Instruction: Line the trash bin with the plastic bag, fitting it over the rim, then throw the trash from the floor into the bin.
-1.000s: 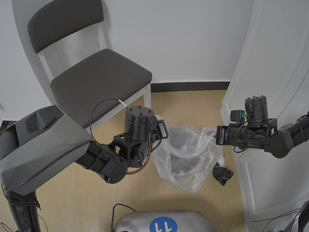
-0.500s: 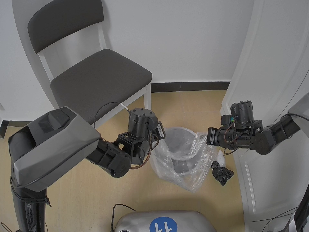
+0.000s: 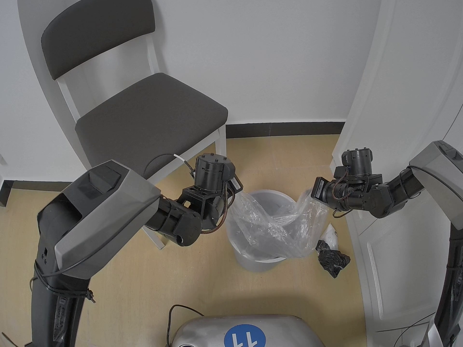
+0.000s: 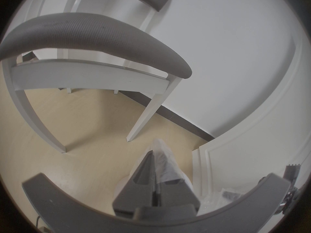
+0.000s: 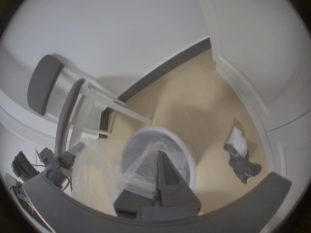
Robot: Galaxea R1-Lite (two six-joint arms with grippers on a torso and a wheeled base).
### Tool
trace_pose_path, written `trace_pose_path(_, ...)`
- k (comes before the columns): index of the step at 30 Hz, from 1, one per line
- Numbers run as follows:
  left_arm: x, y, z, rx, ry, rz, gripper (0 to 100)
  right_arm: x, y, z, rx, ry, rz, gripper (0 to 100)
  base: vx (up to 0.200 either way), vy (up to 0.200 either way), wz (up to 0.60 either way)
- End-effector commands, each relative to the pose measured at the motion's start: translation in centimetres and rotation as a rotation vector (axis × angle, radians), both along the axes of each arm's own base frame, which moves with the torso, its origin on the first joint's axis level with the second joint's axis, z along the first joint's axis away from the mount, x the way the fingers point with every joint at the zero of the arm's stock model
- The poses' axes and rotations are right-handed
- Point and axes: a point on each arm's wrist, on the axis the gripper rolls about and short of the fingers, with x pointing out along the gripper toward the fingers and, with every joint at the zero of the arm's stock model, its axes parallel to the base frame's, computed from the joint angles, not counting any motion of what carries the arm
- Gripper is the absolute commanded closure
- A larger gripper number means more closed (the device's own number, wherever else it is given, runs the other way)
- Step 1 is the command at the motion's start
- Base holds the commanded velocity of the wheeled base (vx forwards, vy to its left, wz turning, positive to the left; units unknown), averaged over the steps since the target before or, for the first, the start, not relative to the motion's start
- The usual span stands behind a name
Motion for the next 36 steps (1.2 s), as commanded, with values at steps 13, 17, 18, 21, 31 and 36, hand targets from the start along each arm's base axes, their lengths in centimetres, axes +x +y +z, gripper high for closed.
trace_pose_path(13, 0.1, -2.4, -2.0, -0.021, -0.046, 0.031, 100, 0.6, -0.7, -1.6, 0.077, -0.237, -0.071, 100, 0.0, 0.0, 0.0)
trace_pose_path(17, -0.4, -3.6, -4.2, 0.076, -0.048, 0.049, 100, 0.0, -0.8, -2.6, 0.02, -0.234, -0.039, 100, 0.0, 0.0, 0.0)
trace_pose_path(18, -0.5, -3.8, -4.8, 0.089, -0.056, 0.048, 100, -0.2, -0.8, -2.9, 0.008, -0.244, -0.031, 100, 0.0, 0.0, 0.0)
trace_pose_path(21, -0.8, -4.7, -6.1, 0.102, -0.104, 0.026, 100, -0.6, -0.6, -4.2, -0.01, -0.301, -0.001, 100, 0.0, 0.0, 0.0)
trace_pose_path(31, 0.3, -6.1, -10.0, 0.232, -0.275, 0.084, 100, -1.1, 0.4, -8.5, -0.074, -0.471, 0.066, 100, 0.0, 0.0, 0.0)
trace_pose_path(36, -0.1, -6.7, -10.9, 0.264, -0.324, 0.088, 100, -1.2, 0.6, -9.7, -0.131, -0.507, 0.086, 100, 0.0, 0.0, 0.0)
